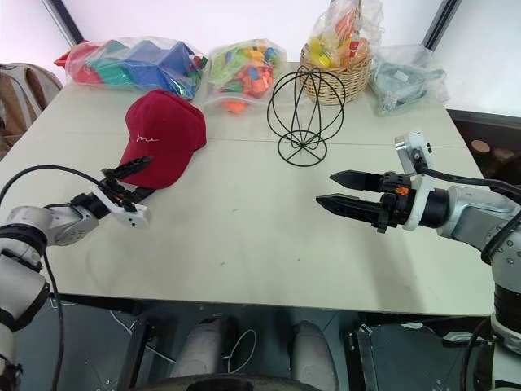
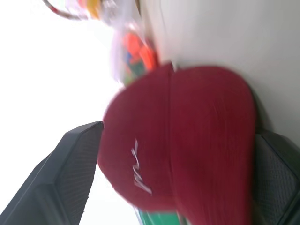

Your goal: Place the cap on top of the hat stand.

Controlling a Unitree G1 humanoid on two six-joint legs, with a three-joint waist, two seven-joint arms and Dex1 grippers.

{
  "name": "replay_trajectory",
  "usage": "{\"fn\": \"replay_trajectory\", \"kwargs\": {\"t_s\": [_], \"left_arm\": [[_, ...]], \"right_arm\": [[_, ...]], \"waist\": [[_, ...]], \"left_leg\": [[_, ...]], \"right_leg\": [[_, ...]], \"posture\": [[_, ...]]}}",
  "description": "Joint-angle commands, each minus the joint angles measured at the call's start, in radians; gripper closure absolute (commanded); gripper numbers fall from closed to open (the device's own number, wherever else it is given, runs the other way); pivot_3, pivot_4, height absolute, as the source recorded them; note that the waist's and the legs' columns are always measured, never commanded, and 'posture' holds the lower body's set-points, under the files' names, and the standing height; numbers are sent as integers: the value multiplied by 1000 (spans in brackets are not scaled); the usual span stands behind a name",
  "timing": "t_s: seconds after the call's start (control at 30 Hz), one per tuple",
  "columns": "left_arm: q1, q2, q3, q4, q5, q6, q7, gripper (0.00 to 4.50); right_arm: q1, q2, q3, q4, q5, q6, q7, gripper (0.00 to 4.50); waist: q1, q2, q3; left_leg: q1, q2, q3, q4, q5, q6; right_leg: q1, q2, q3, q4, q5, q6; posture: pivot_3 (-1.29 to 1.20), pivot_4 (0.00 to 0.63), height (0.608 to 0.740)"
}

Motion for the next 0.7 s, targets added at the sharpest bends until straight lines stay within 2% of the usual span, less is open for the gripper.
{"fn": "replay_trajectory", "kwargs": {"t_s": [0.03,0.5,0.53,0.57,0.7], "left_arm": [[-23,8,-17,0,-7,11,13,33],[-1,-2,1,-3,-70,62,-29,33],[2,-6,2,-4,-75,65,-34,567],[6,-9,6,-5,-84,67,-36,840],[20,-12,23,-16,-117,92,-38,2985]], "right_arm": [[-4,4,-19,-9,10,-26,-5,0],[8,17,-16,-11,16,-40,-31,0],[8,17,-16,-11,17,-40,-33,0],[8,18,-17,-11,17,-40,-34,0],[12,18,-24,-15,22,-39,-43,0]], "waist": [[-2,0,0],[0,0,0],[1,0,0],[1,0,0],[1,0,0]], "left_leg": [[0,0,0,0,0,0],[0,1,0,0,0,0],[0,1,0,0,0,0],[0,1,0,0,0,0],[0,1,0,0,0,0]], "right_leg": [[0,0,0,0,0,0],[0,1,0,0,0,0],[0,1,0,0,0,0],[0,1,0,0,0,0],[0,1,0,0,0,0]], "posture": [[0,150,740],[0,150,740],[0,150,740],[0,150,740],[0,150,740]]}}
